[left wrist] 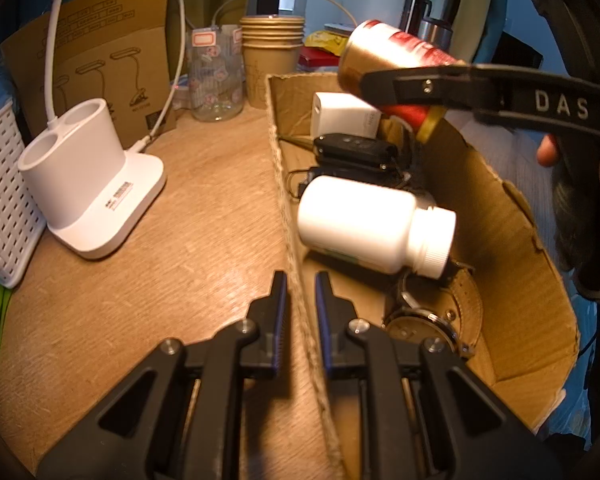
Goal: Organize rigid objects
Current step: 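Carry the can into the box with the right tool and release it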
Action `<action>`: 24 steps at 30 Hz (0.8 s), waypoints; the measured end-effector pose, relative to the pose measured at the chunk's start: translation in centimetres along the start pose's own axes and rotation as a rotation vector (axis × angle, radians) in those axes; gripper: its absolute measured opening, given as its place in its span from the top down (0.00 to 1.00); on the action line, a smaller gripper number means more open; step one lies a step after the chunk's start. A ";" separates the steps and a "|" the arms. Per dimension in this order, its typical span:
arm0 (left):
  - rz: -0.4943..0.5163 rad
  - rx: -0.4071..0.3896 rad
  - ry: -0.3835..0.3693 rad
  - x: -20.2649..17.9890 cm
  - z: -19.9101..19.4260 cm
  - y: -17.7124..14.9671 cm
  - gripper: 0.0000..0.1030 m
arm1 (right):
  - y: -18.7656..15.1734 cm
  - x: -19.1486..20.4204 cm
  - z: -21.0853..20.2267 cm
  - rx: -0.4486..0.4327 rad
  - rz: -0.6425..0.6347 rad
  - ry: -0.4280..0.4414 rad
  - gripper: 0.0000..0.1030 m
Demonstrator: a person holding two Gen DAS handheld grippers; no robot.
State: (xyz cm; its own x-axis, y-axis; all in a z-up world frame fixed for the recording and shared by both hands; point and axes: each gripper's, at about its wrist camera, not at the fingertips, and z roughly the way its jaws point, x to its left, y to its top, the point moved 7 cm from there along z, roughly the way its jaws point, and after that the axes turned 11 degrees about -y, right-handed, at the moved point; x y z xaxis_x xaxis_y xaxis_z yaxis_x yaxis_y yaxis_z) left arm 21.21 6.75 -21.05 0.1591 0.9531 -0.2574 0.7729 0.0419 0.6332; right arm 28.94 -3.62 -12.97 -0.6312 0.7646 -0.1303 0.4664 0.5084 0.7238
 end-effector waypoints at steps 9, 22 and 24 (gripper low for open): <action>0.000 0.000 0.000 0.0 0.0 0.0 0.85 | 0.1 1.8 0.5 0.016 -0.054 0.026 0.43; 0.000 0.000 0.000 0.0 0.0 0.0 0.85 | -0.5 3.8 1.7 0.067 -0.134 0.046 0.43; 0.000 0.000 0.000 0.0 0.0 0.0 0.85 | -0.6 3.9 1.8 0.075 -0.142 0.043 0.43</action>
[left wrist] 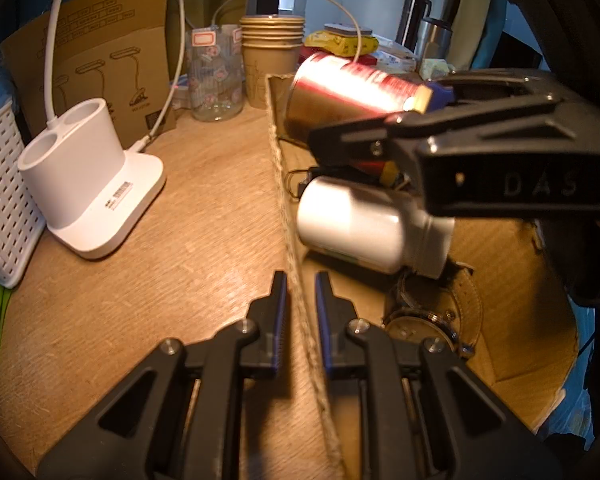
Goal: Organize rigid objects
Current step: 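Carry the can into the box with the right tool and release it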
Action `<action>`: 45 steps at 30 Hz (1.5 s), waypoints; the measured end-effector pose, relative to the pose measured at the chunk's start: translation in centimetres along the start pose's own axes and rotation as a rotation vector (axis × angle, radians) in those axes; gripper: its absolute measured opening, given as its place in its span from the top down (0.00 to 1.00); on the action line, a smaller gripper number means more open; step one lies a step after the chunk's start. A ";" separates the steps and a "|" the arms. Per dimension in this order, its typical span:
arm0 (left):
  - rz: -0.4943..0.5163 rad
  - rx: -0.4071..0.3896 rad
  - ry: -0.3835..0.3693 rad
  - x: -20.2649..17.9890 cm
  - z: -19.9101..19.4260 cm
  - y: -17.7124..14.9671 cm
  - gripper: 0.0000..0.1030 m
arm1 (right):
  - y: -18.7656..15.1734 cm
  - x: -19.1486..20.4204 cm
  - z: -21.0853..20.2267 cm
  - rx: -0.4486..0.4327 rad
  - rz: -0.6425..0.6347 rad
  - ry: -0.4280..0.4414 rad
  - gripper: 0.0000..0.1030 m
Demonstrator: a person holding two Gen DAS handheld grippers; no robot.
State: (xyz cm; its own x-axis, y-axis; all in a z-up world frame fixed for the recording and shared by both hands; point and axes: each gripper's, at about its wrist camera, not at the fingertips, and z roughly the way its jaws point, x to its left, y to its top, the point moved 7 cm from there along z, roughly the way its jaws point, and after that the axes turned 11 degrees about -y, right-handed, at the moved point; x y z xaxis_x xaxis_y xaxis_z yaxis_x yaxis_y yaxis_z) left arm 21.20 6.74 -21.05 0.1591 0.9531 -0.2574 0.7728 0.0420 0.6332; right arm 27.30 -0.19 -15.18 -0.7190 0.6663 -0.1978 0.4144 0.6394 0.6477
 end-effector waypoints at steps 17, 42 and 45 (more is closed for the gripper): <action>0.000 0.000 0.000 0.0 0.0 0.0 0.85 | -0.4 -0.5 1.2 0.050 -0.004 -0.019 0.43; 0.001 0.000 0.001 -0.1 0.0 0.0 0.85 | -0.6 -0.3 1.1 0.058 0.009 0.018 0.33; 0.001 0.000 0.003 -0.1 -0.1 0.1 0.85 | -0.7 -0.5 0.7 0.047 0.019 0.012 0.33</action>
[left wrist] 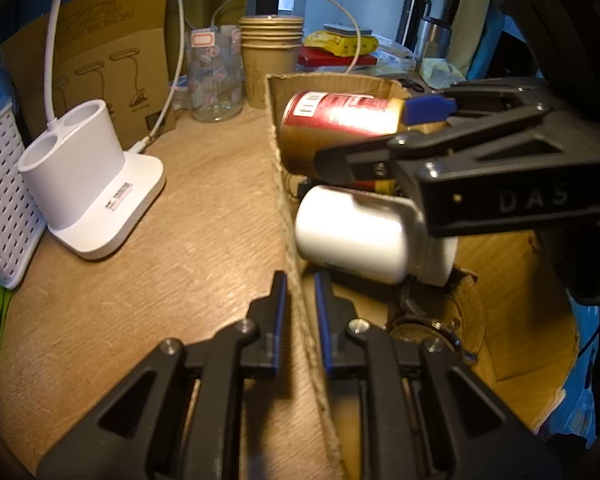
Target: Organize rigid objects
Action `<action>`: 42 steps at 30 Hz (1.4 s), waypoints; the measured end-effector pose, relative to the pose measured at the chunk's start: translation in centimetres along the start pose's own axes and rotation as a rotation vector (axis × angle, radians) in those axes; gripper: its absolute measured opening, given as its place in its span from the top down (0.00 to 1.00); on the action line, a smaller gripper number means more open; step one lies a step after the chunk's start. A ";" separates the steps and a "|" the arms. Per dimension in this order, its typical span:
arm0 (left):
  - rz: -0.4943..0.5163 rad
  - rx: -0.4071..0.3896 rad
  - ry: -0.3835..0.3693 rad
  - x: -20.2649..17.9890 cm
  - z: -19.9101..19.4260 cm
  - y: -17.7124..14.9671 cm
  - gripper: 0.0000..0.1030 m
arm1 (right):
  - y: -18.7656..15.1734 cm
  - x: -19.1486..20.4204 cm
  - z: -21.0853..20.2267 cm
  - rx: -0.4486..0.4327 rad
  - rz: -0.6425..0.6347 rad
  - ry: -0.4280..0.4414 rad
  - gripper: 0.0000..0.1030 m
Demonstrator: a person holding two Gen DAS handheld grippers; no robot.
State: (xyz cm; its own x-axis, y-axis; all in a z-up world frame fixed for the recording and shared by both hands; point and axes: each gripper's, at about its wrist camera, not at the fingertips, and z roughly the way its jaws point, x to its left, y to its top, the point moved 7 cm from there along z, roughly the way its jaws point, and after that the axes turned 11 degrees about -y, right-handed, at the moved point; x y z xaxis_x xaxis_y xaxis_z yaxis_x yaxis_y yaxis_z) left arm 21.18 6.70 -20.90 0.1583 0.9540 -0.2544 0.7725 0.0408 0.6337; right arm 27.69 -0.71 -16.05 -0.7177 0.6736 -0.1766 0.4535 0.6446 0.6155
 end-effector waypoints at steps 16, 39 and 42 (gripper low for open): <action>0.006 -0.003 0.021 0.3 -0.1 0.1 0.85 | -0.7 -1.5 -4.1 -0.060 0.085 -0.067 0.32; 0.026 -0.052 0.096 0.2 -1.7 0.1 0.77 | -3.9 -3.3 -11.0 -0.120 0.212 -0.206 0.32; 0.011 -0.079 0.120 0.5 -2.5 0.4 0.53 | -4.4 -3.4 -11.9 -0.133 0.240 -0.223 0.32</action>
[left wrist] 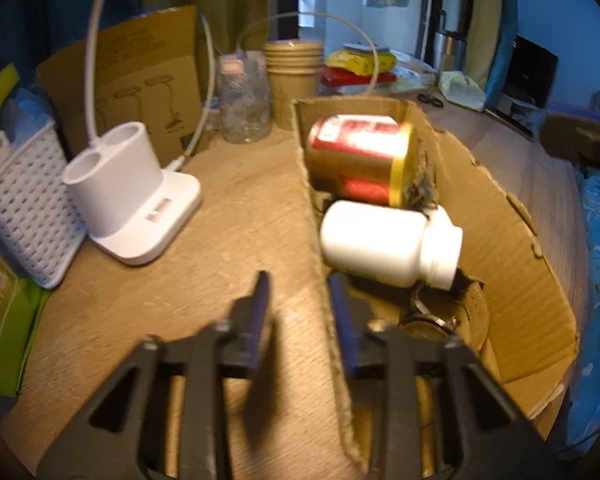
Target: Organize rigid objects
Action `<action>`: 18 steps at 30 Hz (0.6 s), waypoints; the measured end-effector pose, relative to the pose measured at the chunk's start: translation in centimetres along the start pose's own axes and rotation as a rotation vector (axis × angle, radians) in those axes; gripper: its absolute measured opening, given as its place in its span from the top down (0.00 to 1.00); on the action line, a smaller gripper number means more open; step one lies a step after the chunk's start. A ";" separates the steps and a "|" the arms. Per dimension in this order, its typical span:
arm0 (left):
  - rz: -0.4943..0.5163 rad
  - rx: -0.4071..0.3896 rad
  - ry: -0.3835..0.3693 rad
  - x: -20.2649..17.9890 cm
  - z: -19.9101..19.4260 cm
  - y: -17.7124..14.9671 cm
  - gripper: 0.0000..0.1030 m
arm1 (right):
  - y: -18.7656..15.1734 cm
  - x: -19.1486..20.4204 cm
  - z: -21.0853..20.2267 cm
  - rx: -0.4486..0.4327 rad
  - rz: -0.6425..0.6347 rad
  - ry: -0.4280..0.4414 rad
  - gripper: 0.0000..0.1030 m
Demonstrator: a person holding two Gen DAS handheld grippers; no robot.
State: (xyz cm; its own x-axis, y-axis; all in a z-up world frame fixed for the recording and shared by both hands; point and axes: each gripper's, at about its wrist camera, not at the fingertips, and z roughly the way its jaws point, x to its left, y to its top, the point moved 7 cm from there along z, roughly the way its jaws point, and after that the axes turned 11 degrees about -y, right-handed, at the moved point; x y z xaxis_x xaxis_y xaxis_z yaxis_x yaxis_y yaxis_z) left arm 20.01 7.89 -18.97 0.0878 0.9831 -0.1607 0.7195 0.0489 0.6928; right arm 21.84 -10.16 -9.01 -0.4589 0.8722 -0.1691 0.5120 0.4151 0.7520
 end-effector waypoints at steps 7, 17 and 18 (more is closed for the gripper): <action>0.002 -0.088 0.000 -1.1 -3.2 1.2 0.34 | -0.4 -1.2 -2.4 -0.037 0.062 -0.024 0.32; 0.017 -0.202 0.016 -3.6 -9.3 2.1 0.14 | -1.2 -2.9 -6.9 -0.092 0.099 -0.064 0.32; 0.017 -0.213 0.019 -3.7 -10.1 2.1 0.12 | -1.2 -3.0 -7.4 -0.101 0.100 -0.066 0.32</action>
State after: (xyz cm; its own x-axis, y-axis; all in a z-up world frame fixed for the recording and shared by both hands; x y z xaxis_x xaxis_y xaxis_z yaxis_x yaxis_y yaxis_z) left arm 14.28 6.10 -9.83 0.0838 0.9872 -0.1359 0.5560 0.0668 0.8285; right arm 17.19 -15.16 -4.72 -0.3587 0.9245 -0.1287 0.4758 0.2997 0.8269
